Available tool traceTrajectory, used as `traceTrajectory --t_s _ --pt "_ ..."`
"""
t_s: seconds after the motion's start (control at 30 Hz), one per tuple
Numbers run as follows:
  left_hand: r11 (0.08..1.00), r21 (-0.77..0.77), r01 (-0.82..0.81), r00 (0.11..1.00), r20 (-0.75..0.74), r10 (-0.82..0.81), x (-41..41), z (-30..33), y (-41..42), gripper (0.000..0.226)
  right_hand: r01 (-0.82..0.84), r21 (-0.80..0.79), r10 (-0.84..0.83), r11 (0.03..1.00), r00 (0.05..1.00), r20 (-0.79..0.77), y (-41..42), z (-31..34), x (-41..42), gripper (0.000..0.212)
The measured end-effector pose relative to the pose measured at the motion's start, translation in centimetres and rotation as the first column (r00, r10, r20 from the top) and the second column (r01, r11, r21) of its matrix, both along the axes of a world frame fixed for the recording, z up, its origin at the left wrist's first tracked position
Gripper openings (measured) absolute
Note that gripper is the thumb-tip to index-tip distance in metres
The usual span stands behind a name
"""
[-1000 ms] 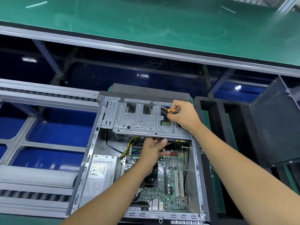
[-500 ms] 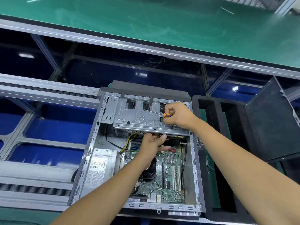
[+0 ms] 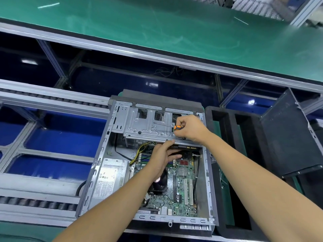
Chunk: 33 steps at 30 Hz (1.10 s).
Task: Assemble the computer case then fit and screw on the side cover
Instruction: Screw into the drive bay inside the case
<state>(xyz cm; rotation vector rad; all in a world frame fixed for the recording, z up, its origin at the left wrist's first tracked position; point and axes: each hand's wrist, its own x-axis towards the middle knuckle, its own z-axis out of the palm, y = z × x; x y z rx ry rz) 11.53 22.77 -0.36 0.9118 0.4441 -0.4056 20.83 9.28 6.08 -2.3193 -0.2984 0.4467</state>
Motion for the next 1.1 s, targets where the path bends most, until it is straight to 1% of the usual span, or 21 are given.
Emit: traceTrajectory --t_s 0.17,0.27,0.37,0.4,0.47,0.6,0.7,0.77,0.83,0.87,0.9,1.0,1.1 --pt "0.999 0.021 0.028 1.000 -0.009 -0.028 0.1 -0.3 -0.1 0.051 -0.014 -0.105 0.012 0.994 1.000 -0.014 0.6 0.0 0.8 0.033" --pt "0.999 0.026 0.031 1.000 0.002 -0.031 0.2 -0.6 0.1 0.049 -0.006 -0.139 -0.001 0.990 0.999 -0.051 1.0 0.0 1.1 0.033" --pt "1.000 0.020 0.023 1.000 -0.001 -0.023 0.4 -0.9 0.0 0.043 -0.026 -0.196 0.010 0.980 0.996 -0.084 1.4 0.2 1.5 0.021" --pt "1.000 0.015 0.015 1.000 -0.005 -0.015 0.5 -1.0 0.0 0.038 -0.036 -0.204 0.017 0.978 0.996 -0.092 1.5 0.2 1.6 0.017" --pt "1.000 0.010 0.010 1.000 -0.007 -0.010 0.6 -1.4 -0.1 0.035 -0.055 -0.210 0.032 0.976 0.994 -0.108 1.6 0.3 1.6 0.018" --pt "1.000 0.004 0.010 1.000 -0.007 -0.010 0.6 -1.7 -0.2 0.040 -0.089 -0.230 0.063 0.969 0.991 -0.118 1.7 0.6 1.6 0.016" --pt "1.000 -0.012 0.002 1.000 0.003 -0.002 0.6 -1.7 -0.2 0.058 -0.090 -0.199 0.064 0.976 0.989 -0.135 1.6 0.9 1.5 0.014" --pt "1.000 -0.023 0.010 1.000 0.006 -0.010 0.7 -1.9 -0.3 0.071 -0.052 -0.084 0.037 0.995 0.985 -0.168 1.4 1.2 1.2 0.013" --pt "0.999 -0.030 0.011 1.000 0.009 -0.011 0.7 -2.3 -0.4 0.069 0.033 0.073 -0.018 0.997 0.979 -0.204 1.0 1.4 0.8 0.017" --pt "0.999 -0.036 0.005 1.000 0.010 -0.005 0.8 -2.4 -0.4 0.066 0.071 0.115 -0.046 0.991 0.976 -0.211 0.7 1.5 0.7 0.019" --pt "0.999 -0.046 -0.003 1.000 0.008 0.003 0.8 -2.5 -0.4 0.066 0.100 0.130 -0.070 0.986 0.974 -0.215 0.3 1.6 0.5 0.020" --pt "0.998 -0.054 -0.013 1.000 -0.004 0.013 0.8 -2.2 -0.3 0.078 0.143 0.131 -0.111 0.981 0.968 -0.225 -1.0 1.6 0.2 0.019" --pt "1.000 -0.001 -0.007 1.000 -0.020 0.007 0.8 -1.9 -0.3 0.083 0.163 0.131 -0.142 0.978 0.978 -0.155 -2.3 1.6 -0.1 0.013"
